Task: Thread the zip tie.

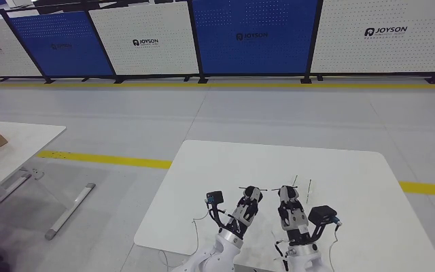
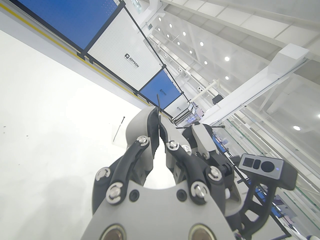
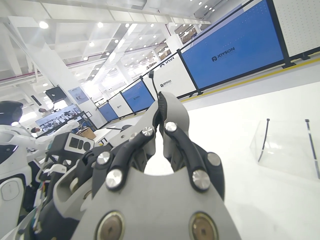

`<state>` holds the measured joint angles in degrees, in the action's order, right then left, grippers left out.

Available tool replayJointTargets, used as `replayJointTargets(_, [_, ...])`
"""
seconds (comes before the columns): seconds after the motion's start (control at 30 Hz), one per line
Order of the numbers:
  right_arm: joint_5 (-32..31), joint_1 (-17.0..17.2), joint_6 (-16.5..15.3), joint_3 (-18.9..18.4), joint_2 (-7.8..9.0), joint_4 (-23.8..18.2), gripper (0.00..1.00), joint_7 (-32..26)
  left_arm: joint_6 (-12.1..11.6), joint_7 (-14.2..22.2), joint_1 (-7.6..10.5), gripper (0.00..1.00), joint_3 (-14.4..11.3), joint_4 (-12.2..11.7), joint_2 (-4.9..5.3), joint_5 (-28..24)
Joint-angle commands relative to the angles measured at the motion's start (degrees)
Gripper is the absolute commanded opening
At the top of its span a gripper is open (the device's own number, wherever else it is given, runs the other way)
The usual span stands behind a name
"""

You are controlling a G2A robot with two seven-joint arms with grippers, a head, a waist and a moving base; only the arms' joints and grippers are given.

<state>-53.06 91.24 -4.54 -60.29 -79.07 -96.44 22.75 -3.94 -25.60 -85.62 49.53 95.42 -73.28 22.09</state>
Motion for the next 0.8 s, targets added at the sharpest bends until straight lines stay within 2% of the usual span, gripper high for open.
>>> replayJointTargets(0.0, [0.09,-0.12,-0.08,0.25,-0.10,0.34,0.00,0.20,0.00,0.00,0.00,0.00,0.00,0.00,0.00,0.00])
replayJointTargets(0.4, [-0.87,-1.52,1.22,0.82,-0.57,2.08,0.00,-0.21,0.00,0.00,0.00,0.00,0.00,0.00,0.00,0.00])
replayJointTargets(0.77, [-0.92,-1.05,0.30,0.78,-0.77,1.43,0.00,0.32,0.00,0.00,0.00,0.00,0.00,0.00,0.00,0.00])
